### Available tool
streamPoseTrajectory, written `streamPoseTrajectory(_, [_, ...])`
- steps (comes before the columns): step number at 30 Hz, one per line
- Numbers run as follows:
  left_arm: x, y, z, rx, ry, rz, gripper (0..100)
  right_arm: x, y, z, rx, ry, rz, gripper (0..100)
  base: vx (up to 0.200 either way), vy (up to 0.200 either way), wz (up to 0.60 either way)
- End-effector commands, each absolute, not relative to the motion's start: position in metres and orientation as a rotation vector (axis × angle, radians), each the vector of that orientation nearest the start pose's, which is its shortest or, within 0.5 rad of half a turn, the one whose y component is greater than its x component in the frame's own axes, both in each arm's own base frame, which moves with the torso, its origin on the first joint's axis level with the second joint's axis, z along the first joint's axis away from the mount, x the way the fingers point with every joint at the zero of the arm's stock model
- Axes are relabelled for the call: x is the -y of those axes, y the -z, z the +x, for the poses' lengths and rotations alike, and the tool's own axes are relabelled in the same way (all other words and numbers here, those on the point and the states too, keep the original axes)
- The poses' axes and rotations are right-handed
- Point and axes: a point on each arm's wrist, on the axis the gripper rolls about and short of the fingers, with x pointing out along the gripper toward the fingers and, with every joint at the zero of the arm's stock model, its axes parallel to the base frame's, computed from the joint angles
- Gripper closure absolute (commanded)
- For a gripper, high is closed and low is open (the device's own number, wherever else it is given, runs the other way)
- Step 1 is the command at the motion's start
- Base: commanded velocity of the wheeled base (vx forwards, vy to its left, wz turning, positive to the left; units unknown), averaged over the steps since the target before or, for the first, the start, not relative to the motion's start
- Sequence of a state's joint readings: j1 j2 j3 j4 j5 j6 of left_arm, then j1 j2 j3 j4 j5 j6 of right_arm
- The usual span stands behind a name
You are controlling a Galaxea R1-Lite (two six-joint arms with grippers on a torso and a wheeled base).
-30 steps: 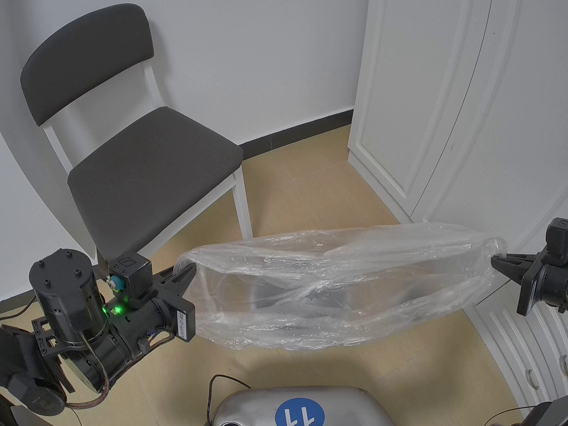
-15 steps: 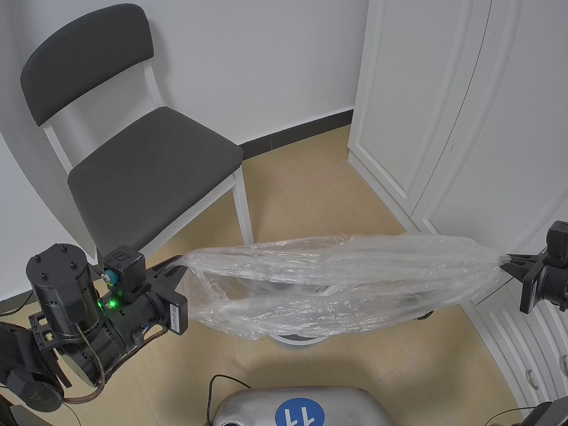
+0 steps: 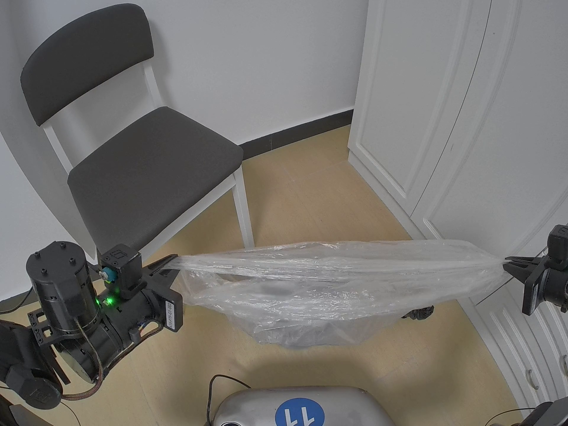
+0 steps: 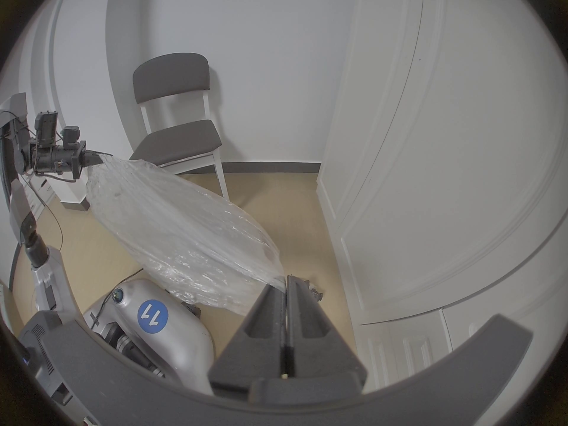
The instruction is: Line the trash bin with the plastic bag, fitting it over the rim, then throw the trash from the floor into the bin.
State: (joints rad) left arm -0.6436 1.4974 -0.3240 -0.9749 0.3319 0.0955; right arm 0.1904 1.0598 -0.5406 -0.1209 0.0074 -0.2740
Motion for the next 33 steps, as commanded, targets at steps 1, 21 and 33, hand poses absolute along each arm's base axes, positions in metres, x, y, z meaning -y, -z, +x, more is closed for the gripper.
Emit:
streamPoseTrajectory(1, [0.121,-0.147,0.178,-0.164,0.308,0.188,100,-0.023,-0.200,0.135,-0.372,-0.228,-0.315,100,0.000,0.000,0.00])
streamPoseTrajectory(21, [0.143,-0.147,0.167,-0.136,0.419,0.162,100,-0.029,-0.201,0.138,-0.358,-0.349,-0.286,100,0.000,0.000,0.00])
streamPoseTrajectory(33, [0.174,-0.149,0.153,-0.150,0.545,0.041,100,-0.054,-0.195,0.147,-0.392,-0.477,-0.185,100,0.000,0.000,0.00])
